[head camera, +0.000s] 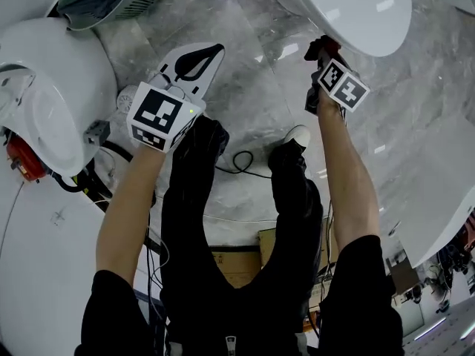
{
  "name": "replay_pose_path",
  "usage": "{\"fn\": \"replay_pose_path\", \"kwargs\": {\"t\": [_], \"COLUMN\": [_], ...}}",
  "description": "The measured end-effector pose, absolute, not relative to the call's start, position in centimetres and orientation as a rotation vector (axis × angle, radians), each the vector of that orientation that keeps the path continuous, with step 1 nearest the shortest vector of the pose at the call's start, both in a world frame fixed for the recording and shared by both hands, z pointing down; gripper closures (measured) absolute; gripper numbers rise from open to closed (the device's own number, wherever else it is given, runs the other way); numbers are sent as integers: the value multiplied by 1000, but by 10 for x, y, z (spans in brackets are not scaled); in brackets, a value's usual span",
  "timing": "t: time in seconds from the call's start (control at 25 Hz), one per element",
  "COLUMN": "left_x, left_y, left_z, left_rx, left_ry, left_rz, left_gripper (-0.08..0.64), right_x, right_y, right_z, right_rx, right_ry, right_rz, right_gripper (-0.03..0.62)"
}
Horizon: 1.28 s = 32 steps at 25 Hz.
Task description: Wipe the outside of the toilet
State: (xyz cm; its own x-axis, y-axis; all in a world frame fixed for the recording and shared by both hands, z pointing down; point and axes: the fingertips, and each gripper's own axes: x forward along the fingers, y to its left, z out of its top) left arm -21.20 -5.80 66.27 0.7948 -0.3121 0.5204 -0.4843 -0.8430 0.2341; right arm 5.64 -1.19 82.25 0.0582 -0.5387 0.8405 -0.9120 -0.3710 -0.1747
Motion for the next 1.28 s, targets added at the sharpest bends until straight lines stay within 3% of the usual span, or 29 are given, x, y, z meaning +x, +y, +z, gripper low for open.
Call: {"fn": "replay_pose_path", "kwargs": {"t": [0.44, 0.76, 1.08, 1.28], "left_x": [-119, -66, -39, -23], "left_y": [-23, 4, 24, 30], "left_z": [653, 634, 572, 498], "left_rx": [2599, 2607, 2568, 2579], "left_ry": [-717, -788, -865, -891], "left_rz": [645, 638, 571, 559], "left_gripper": [560, 560, 560, 560], "right_x": [149, 188, 185, 197], "right_y": [10, 5, 33, 56], "right_z": [824, 803, 703, 614], "right_rx": [1796, 1599, 1575, 1677], "right_ry": [-1525, -1664, -1874, -1864], "right_rz": [1165, 927, 935, 1119], "right_gripper": [477, 477, 477, 474]}}
